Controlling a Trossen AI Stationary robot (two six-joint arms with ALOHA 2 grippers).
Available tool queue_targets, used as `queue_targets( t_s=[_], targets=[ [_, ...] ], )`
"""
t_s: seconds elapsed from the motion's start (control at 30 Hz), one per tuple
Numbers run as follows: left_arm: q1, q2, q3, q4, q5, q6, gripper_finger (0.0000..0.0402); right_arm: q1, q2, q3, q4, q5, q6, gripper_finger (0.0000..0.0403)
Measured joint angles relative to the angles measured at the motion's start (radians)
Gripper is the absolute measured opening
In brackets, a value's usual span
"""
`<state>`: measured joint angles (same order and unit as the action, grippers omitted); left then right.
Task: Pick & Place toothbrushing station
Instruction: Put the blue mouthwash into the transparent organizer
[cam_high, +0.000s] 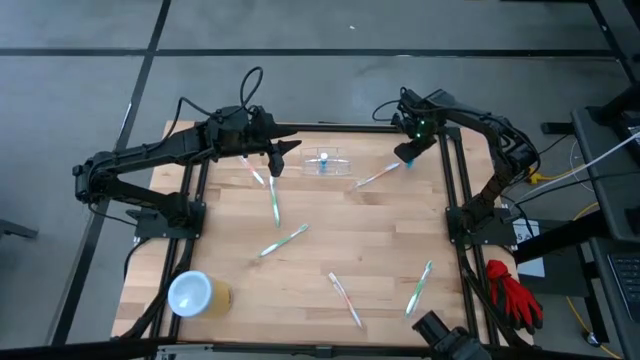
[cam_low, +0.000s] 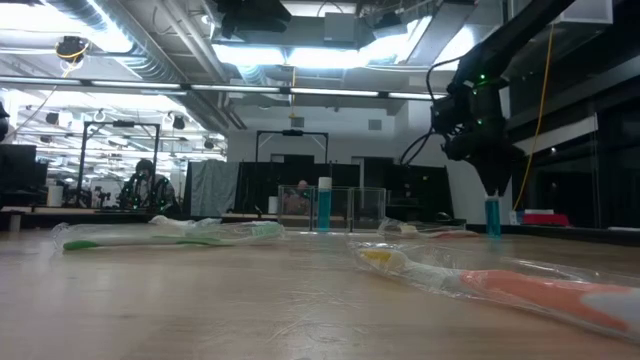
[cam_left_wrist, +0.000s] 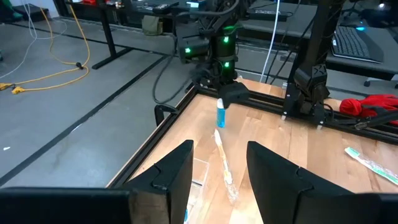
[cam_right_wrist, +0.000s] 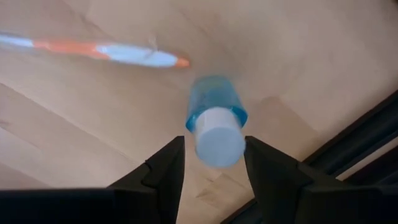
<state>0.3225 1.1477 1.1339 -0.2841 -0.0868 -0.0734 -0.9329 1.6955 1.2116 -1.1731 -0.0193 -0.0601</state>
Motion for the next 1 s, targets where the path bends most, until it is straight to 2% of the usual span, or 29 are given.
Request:
queue_targets(
  t_s=[0.2, 0.77, 1.0],
  targets=[
    [0.000, 0.000, 0.000, 0.000, 0.000, 0.000, 0.0145, 0.000, 0.000, -0.043, 0.025, -0.023, 0.002, 0.0166],
    [0.000, 0.000, 0.000, -0.001, 0.000, -0.003, 0.0145, -0.002, 0.000, -0.045, 0.016, -0.026, 0.000, 0.0166],
    [0.000, 0.000, 0.000, -0.003, 0.000, -0.011, 0.0145, -0.025, -0.001, 0.033, -0.017, -0.030, -0.007, 0.0166]
  ],
)
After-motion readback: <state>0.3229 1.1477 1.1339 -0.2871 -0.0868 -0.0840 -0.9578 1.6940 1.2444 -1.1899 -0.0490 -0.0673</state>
